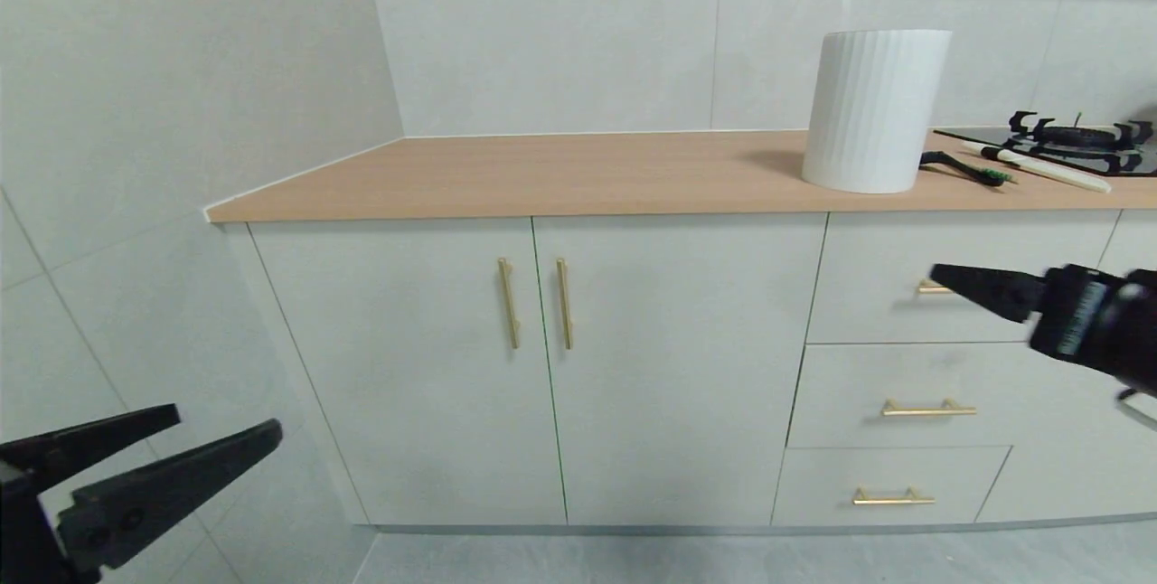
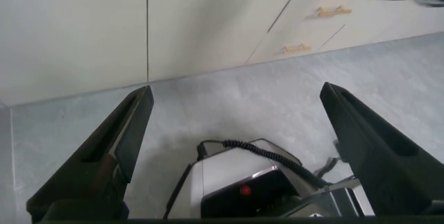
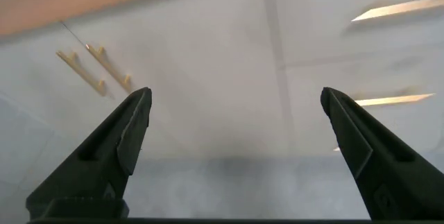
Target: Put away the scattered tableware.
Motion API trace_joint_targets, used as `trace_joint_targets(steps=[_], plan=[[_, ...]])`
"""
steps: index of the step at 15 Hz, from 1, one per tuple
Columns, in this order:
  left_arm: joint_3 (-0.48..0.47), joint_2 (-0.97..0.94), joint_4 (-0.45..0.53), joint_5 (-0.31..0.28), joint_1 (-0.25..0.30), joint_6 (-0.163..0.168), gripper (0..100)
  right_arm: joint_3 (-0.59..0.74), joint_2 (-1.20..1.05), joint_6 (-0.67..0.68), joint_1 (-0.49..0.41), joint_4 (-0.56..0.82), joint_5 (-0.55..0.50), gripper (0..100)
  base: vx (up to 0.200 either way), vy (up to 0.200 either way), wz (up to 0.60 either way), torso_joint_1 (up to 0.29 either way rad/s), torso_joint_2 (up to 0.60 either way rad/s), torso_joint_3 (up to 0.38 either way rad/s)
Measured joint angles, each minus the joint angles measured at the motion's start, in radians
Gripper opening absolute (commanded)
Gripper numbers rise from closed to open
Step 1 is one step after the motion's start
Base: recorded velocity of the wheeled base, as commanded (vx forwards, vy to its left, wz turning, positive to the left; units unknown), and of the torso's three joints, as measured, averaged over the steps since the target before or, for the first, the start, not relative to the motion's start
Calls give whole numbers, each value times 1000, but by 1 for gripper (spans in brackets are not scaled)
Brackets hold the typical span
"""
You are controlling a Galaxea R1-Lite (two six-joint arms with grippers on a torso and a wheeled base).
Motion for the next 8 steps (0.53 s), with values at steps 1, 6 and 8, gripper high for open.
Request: trace_joint_targets(steps=[1, 6, 8], plan=[[30, -54, 4, 10, 12, 18, 100, 59, -117, -63, -9, 7, -14, 100, 0, 0, 0, 0, 0, 0], [155, -425, 119, 21, 113, 58, 100, 244, -679, -339, -164, 179, -55, 100, 0, 0, 0, 0, 0, 0], [195, -569, 188, 21, 193, 68, 100, 256, -874, -398, -250, 352, -74, 100, 0, 0, 0, 0, 0, 0]])
